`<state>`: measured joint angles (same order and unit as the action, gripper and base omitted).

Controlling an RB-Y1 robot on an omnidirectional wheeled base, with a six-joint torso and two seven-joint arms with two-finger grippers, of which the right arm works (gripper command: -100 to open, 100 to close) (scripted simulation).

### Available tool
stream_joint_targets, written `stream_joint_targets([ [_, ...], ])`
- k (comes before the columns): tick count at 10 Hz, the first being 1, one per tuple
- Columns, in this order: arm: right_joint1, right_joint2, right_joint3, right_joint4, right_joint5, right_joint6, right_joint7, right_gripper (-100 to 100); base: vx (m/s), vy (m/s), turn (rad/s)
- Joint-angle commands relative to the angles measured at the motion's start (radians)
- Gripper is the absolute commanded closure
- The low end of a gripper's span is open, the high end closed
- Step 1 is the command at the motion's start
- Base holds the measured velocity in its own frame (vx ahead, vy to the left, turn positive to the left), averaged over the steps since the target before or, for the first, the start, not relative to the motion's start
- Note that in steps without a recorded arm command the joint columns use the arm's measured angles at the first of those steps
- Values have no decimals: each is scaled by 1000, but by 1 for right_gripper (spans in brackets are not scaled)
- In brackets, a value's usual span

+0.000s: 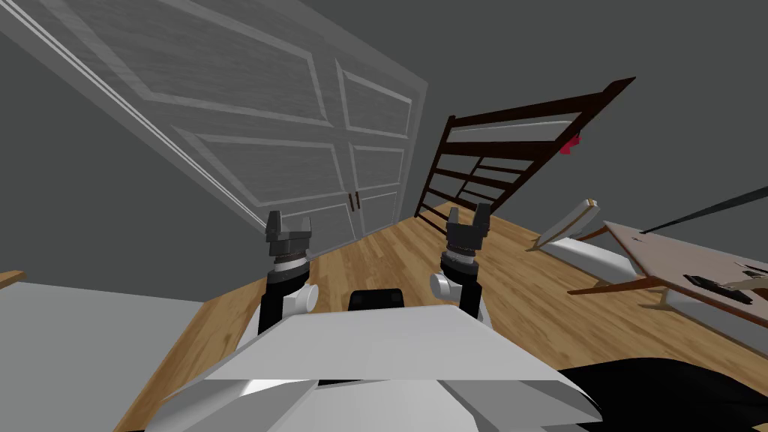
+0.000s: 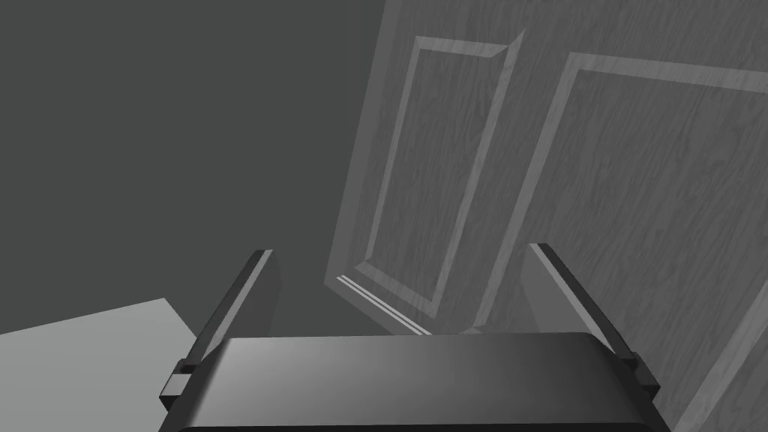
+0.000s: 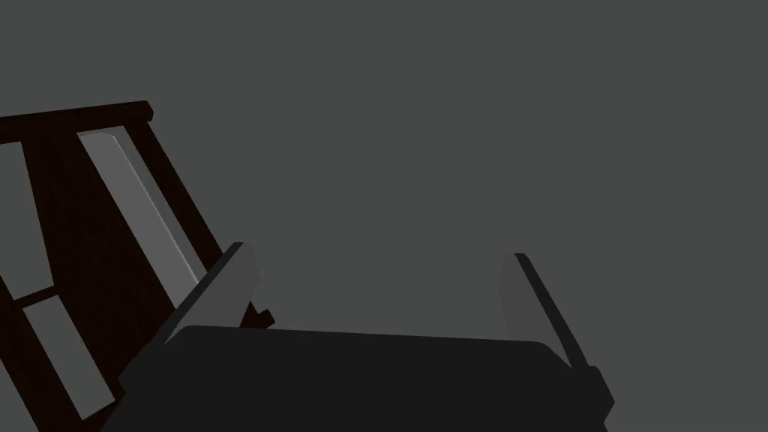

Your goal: Pull the door open

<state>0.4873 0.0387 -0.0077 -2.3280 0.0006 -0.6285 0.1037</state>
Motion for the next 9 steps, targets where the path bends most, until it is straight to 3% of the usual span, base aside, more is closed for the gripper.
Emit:
stream_joint_targets([
  [1, -10, -11, -4, 36, 7, -6, 23, -100, 130, 32, 62],
  [9, -63, -58, -23, 225, 41, -35, 144, -100, 71, 27, 49],
])
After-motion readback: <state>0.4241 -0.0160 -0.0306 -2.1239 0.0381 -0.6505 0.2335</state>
